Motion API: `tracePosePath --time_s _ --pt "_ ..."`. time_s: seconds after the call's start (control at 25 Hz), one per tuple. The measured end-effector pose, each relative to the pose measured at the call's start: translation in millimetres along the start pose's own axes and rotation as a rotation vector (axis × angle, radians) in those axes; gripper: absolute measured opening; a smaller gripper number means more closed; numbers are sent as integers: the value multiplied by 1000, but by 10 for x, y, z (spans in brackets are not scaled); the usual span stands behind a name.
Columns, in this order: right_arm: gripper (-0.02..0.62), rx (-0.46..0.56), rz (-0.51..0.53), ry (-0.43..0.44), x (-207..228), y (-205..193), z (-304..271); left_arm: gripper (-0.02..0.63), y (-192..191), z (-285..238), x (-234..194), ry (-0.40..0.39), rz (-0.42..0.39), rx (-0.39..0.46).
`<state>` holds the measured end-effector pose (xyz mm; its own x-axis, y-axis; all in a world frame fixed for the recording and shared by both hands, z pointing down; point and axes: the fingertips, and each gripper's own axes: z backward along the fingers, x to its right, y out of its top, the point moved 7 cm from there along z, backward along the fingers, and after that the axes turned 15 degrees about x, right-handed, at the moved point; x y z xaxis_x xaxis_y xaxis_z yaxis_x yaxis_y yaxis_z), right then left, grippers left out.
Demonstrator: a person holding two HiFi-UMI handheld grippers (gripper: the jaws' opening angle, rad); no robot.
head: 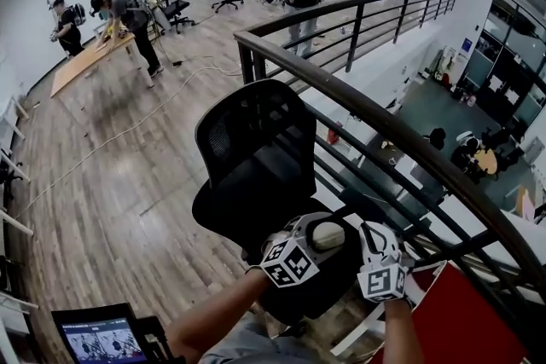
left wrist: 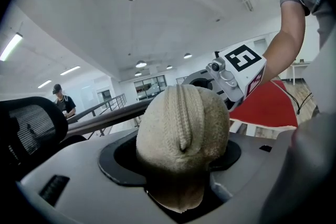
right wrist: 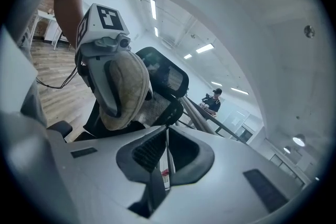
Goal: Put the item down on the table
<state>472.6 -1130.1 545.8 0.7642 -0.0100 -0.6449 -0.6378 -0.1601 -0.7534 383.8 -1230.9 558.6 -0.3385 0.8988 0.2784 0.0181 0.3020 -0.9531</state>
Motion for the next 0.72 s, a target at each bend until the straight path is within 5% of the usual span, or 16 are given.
tracePosePath --time_s 0.16,0.4,0.72 --pt "6 -5 -38 -3 10 -495 -76 307 -370 -392 -66 -23 15 -14" --pt "6 -50 -68 -19 120 -547 -17 307 -356 -618 -66 -83 29 -17" --pt "6 -109 -118 -41 -48 -1110 -473 307 -1186 -896 -251 -158 76 -60"
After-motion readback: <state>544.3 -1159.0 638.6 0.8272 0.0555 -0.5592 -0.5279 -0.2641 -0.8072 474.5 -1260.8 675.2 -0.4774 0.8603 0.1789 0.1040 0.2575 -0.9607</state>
